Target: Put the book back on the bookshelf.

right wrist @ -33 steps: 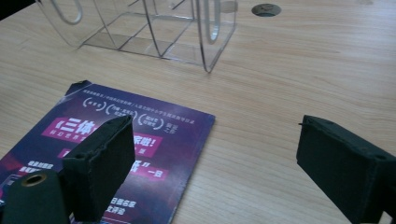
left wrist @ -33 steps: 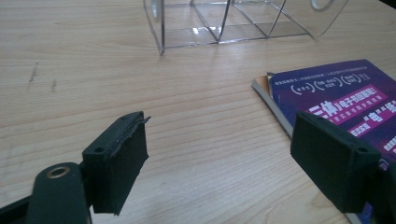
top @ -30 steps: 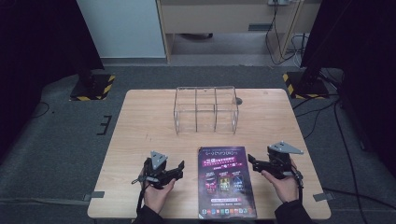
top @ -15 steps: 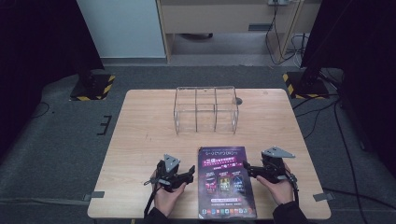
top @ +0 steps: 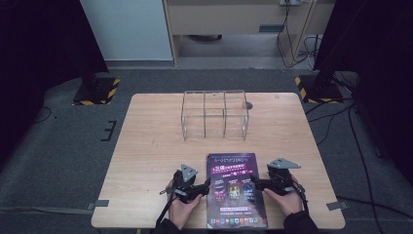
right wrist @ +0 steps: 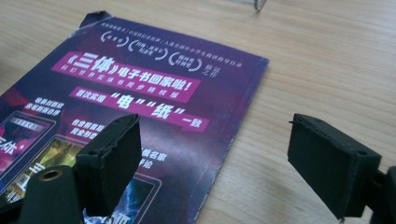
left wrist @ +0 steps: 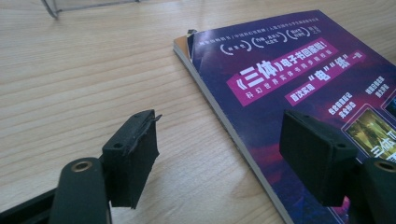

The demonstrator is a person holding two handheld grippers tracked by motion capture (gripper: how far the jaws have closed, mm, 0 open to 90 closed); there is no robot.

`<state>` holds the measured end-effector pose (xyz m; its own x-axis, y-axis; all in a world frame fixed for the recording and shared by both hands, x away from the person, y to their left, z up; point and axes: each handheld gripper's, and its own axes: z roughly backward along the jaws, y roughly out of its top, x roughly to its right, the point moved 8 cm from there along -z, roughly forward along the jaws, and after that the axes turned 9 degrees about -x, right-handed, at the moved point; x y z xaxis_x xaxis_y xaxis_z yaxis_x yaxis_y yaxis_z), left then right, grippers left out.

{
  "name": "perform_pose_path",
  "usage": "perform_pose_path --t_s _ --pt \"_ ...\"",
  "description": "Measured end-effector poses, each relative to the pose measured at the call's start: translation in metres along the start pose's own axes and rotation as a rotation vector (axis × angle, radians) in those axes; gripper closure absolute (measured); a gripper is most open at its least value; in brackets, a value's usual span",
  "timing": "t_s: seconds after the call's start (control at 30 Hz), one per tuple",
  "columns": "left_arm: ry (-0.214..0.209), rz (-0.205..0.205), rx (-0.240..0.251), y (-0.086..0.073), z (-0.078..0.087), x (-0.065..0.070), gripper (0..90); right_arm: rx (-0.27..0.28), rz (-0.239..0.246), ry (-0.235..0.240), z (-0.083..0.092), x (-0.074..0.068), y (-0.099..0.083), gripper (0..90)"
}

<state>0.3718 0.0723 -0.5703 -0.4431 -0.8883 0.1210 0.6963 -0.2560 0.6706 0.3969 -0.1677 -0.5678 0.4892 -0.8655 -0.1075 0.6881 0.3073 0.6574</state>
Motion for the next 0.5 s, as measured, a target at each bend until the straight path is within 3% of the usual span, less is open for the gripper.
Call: perform_pose_path --t_s 0.5 --pt "-0.043 0.016 -0.047 -0.005 -0.015 0.013 37.0 -0.025 0.033 -0.003 -0.012 -0.006 -0.007 24.5"
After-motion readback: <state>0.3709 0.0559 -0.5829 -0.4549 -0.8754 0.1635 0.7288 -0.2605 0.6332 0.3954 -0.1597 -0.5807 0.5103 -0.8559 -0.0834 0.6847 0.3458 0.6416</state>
